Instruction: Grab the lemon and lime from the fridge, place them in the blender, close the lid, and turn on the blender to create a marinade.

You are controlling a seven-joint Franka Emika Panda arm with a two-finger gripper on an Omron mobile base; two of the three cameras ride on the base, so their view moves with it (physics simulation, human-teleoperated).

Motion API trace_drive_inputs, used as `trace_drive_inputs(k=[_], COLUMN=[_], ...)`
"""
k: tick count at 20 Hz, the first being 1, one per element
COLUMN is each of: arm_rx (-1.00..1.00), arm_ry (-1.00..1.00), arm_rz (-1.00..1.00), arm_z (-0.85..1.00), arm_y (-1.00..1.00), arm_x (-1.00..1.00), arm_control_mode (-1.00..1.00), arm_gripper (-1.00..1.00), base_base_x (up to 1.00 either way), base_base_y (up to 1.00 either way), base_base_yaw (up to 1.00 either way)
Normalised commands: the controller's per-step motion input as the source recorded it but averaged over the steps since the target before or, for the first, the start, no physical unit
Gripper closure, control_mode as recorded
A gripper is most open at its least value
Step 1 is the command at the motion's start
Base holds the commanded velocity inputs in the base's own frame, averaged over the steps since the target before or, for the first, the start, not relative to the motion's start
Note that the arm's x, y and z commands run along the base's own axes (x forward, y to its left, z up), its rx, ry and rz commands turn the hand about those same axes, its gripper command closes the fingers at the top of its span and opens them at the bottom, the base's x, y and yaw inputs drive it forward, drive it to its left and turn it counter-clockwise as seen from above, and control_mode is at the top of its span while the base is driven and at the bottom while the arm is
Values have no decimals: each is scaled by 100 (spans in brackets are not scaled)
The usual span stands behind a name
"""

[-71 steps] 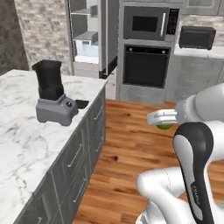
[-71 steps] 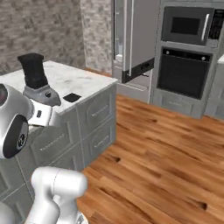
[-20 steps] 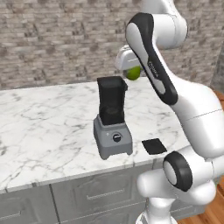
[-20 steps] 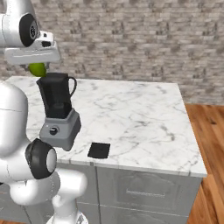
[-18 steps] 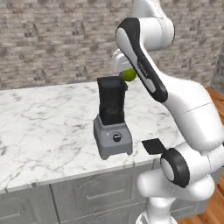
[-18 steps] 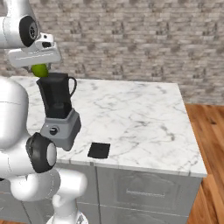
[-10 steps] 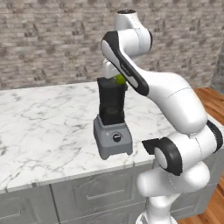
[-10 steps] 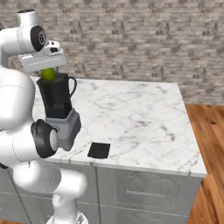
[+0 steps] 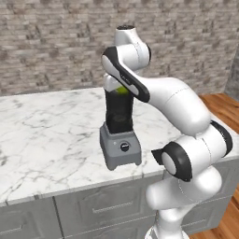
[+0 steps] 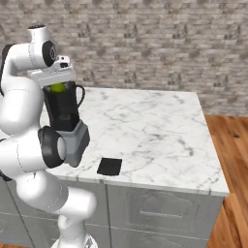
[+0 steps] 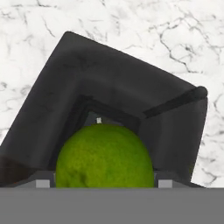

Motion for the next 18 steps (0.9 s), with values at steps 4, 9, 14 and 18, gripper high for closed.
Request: trace_drive_inputs(k=[4, 9, 14, 18], arm_rx=[-1, 0, 0, 0], arm_ry=[0, 0, -1, -11], arm_rz=[0, 0, 0, 0], arm_z=[-32, -2, 43, 51], arm_y=[16, 8, 0, 0], arm_x=[29, 15, 0, -13], arm_control_mode=[-100, -100, -100, -100], arm_gripper=[100, -100, -100, -100], base_base_x=[0, 0, 0, 0], base_base_y=[0, 0, 0, 0], base_base_yaw=[0, 0, 0, 0])
